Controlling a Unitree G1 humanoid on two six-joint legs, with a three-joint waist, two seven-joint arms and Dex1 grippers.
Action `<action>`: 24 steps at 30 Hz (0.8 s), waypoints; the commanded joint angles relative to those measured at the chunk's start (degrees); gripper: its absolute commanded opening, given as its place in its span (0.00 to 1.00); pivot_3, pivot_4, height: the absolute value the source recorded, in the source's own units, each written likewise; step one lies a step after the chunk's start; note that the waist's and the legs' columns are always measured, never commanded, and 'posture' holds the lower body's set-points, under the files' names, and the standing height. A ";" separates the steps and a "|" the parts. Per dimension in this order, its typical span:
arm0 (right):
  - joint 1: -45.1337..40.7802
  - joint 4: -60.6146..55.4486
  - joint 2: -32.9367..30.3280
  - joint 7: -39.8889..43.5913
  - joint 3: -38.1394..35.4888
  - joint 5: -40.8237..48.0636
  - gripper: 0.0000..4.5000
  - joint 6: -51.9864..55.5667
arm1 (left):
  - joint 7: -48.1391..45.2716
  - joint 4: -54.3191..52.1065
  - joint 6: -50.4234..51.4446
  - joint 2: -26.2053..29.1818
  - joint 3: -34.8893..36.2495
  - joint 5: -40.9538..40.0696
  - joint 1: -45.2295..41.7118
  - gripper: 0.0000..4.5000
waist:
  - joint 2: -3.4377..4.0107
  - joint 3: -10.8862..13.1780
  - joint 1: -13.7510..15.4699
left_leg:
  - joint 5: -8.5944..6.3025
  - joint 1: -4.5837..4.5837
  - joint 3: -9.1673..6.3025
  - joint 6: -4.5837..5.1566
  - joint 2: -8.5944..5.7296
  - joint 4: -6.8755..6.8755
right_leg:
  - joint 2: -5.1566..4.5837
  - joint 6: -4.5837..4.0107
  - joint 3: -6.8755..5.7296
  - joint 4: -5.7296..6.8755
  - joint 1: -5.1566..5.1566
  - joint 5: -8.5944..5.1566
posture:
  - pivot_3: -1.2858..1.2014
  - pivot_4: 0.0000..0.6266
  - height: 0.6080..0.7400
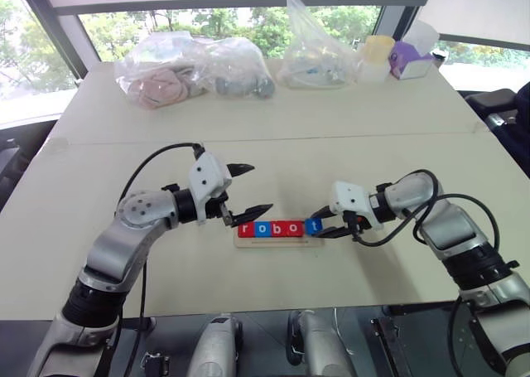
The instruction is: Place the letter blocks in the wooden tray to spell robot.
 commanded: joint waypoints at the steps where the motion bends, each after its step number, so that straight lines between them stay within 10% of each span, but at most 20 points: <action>1: -0.87 -1.40 0.11 -0.31 -0.96 0.16 0.26 -0.19 | -0.28 -1.60 -0.65 0.28 1.46 -0.37 -1.23 1.00 | 0.00 0.00 0.00 | 0.00 0.00 0.00 0.00 0.00 0.00 | 0.00 0.00 0.00 0.00 0.00 0.00 | 0.52 0.24 1.00; 24: -0.77 -1.26 1.00 0.73 -0.05 -0.56 0.26 0.81 | 0.45 -2.31 -0.27 0.31 1.68 -0.39 -0.83 1.00 | 0.00 0.00 0.00 | 0.00 0.00 0.00 0.00 -0.01 0.00 | 0.00 0.01 0.00 0.02 0.00 0.02 | 0.52 0.24 1.00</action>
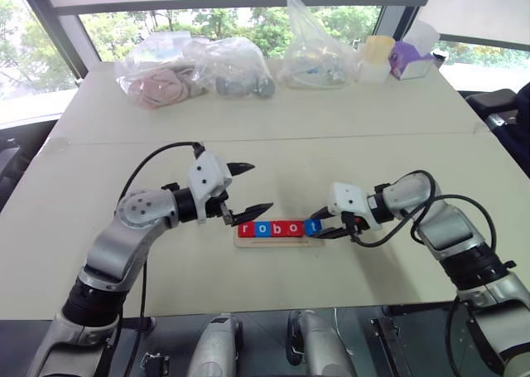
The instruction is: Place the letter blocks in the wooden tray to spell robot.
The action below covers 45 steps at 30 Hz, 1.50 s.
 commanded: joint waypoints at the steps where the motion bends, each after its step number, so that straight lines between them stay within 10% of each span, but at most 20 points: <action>1: -0.78 -1.50 0.16 0.42 -0.15 0.44 0.37 0.49 | 0.26 -2.28 -0.29 0.28 1.68 -0.38 -0.59 1.00 | 0.00 0.00 0.00 | 0.00 0.00 0.00 0.00 0.00 0.00 | 0.00 -0.01 0.00 0.00 0.00 0.01 | 0.52 0.24 1.00; 7: -1.09 -1.74 0.24 0.30 -0.35 0.40 0.99 0.93 | 0.29 -2.08 -0.41 0.24 1.67 -0.31 -0.61 1.00 | 0.00 0.00 0.00 | 0.00 0.00 0.00 0.00 -0.01 0.00 | 0.00 -0.13 0.00 0.01 0.00 0.08 | 0.52 0.24 1.00; 45: -2.73 5.72 0.21 -5.04 -3.62 -1.85 0.99 -4.31 | -2.40 -3.54 1.25 2.37 1.59 -1.90 0.83 1.00 | 0.00 0.00 -0.08 | 0.00 0.02 0.02 0.00 -0.04 0.00 | 0.02 -0.15 0.01 0.04 0.00 0.11 | 0.52 0.24 1.00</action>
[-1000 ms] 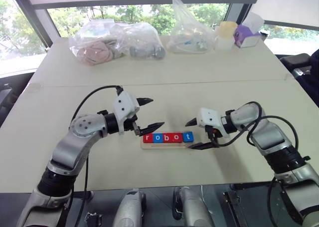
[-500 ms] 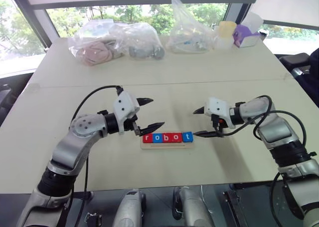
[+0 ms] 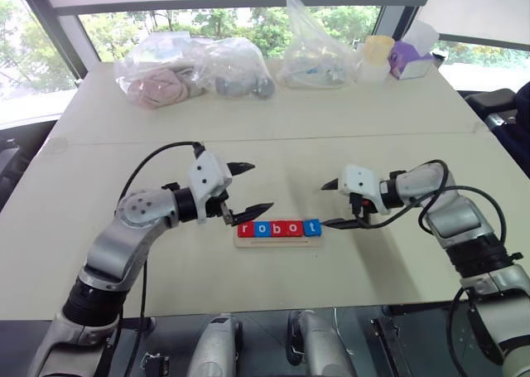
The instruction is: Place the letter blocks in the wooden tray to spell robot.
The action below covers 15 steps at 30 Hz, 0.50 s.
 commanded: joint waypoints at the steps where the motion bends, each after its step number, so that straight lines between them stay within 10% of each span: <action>1: 0.22 -2.17 0.36 0.21 -0.20 0.38 0.99 -0.41 | -2.56 -3.19 1.02 2.43 1.90 -2.05 0.84 1.00 | 0.01 0.00 -0.06 | 0.00 0.01 0.00 0.00 0.00 0.00 | 0.00 0.00 0.00 0.00 0.00 0.00 | 0.52 0.24 1.00; 15: 0.76 -2.94 0.01 0.12 0.02 -0.61 0.99 -1.04 | -14.39 -3.84 3.31 17.06 6.68 -5.84 6.29 1.00 | 0.03 0.00 0.05 | 0.00 0.00 0.00 0.00 0.08 0.00 | -0.01 -0.04 0.00 -0.01 -0.02 -0.22 | 0.52 0.24 1.00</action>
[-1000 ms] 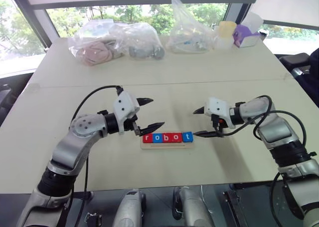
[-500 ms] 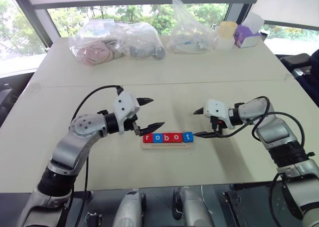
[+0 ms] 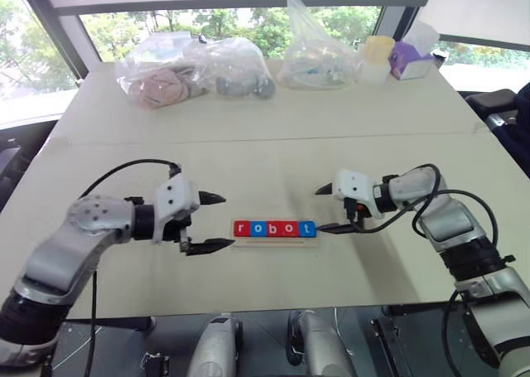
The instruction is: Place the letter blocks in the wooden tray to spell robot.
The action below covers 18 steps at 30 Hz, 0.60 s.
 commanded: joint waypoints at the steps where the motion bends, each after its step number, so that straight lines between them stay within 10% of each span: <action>1: 0.19 -2.02 -1.56 0.01 -1.00 -0.42 0.99 -1.12 | -0.07 -1.65 -0.29 -0.36 1.16 -1.11 -0.64 1.00 | 0.00 0.00 -0.04 | 0.00 0.00 0.01 0.00 0.00 0.00 | -0.01 0.00 0.00 -0.01 0.00 0.00 | 0.52 0.24 1.00; 18: 14.06 -30.98 -11.34 -2.51 -15.63 14.59 0.99 22.39 | 1.59 -5.00 3.87 1.01 4.85 -2.95 2.14 1.00 | 0.00 0.00 -0.02 | 0.00 0.02 0.00 0.00 0.06 -0.01 | 0.01 0.01 0.00 0.02 -0.03 -0.01 | 0.52 0.24 1.00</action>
